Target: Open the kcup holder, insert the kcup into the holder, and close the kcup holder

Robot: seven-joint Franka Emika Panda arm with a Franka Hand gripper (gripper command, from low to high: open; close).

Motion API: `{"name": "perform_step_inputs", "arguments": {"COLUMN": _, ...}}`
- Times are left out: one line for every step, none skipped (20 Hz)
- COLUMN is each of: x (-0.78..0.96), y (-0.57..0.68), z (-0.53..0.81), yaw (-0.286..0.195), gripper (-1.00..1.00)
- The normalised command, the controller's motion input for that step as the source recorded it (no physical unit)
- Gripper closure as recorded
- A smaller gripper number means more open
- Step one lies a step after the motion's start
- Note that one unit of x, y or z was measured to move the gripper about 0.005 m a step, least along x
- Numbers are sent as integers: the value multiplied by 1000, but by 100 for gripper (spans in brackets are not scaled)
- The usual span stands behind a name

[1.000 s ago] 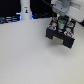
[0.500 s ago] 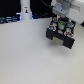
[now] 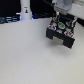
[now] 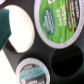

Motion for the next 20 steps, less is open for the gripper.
{"name": "perform_step_inputs", "arguments": {"x": 478, "y": -423, "z": 579, "yaw": 43, "gripper": -100}}
{"name": "perform_step_inputs", "arguments": {"x": 492, "y": -471, "z": 532, "yaw": 38, "gripper": -100}}
{"name": "perform_step_inputs", "arguments": {"x": 518, "y": -474, "z": 488, "yaw": 36, "gripper": -100}}
{"name": "perform_step_inputs", "arguments": {"x": 522, "y": -475, "z": 459, "yaw": 39, "gripper": -100}}
{"name": "perform_step_inputs", "arguments": {"x": 500, "y": -497, "z": 376, "yaw": 47, "gripper": -100}}
{"name": "perform_step_inputs", "arguments": {"x": 484, "y": -512, "z": 307, "yaw": 50, "gripper": -100}}
{"name": "perform_step_inputs", "arguments": {"x": 481, "y": -519, "z": 259, "yaw": 46, "gripper": -100}}
{"name": "perform_step_inputs", "arguments": {"x": 480, "y": -534, "z": 210, "yaw": 49, "gripper": -100}}
{"name": "perform_step_inputs", "arguments": {"x": 489, "y": -559, "z": 183, "yaw": 48, "gripper": -100}}
{"name": "perform_step_inputs", "arguments": {"x": 507, "y": -543, "z": 189, "yaw": 34, "gripper": -100}}
{"name": "perform_step_inputs", "arguments": {"x": 540, "y": -496, "z": 198, "yaw": 31, "gripper": -100}}
{"name": "perform_step_inputs", "arguments": {"x": 596, "y": -465, "z": 212, "yaw": 21, "gripper": -100}}
{"name": "perform_step_inputs", "arguments": {"x": 592, "y": -462, "z": 202, "yaw": 2, "gripper": -100}}
{"name": "perform_step_inputs", "arguments": {"x": 617, "y": -467, "z": 191, "yaw": 18, "gripper": -100}}
{"name": "perform_step_inputs", "arguments": {"x": 639, "y": -453, "z": 185, "yaw": 15, "gripper": -100}}
{"name": "perform_step_inputs", "arguments": {"x": 645, "y": -442, "z": 150, "yaw": 19, "gripper": -100}}
{"name": "perform_step_inputs", "arguments": {"x": 652, "y": -423, "z": 108, "yaw": 21, "gripper": -100}}
{"name": "perform_step_inputs", "arguments": {"x": 687, "y": -377, "z": 53, "yaw": 18, "gripper": -100}}
{"name": "perform_step_inputs", "arguments": {"x": 702, "y": -349, "z": 24, "yaw": 17, "gripper": -100}}
{"name": "perform_step_inputs", "arguments": {"x": 691, "y": -300, "z": 18, "yaw": 23, "gripper": -100}}
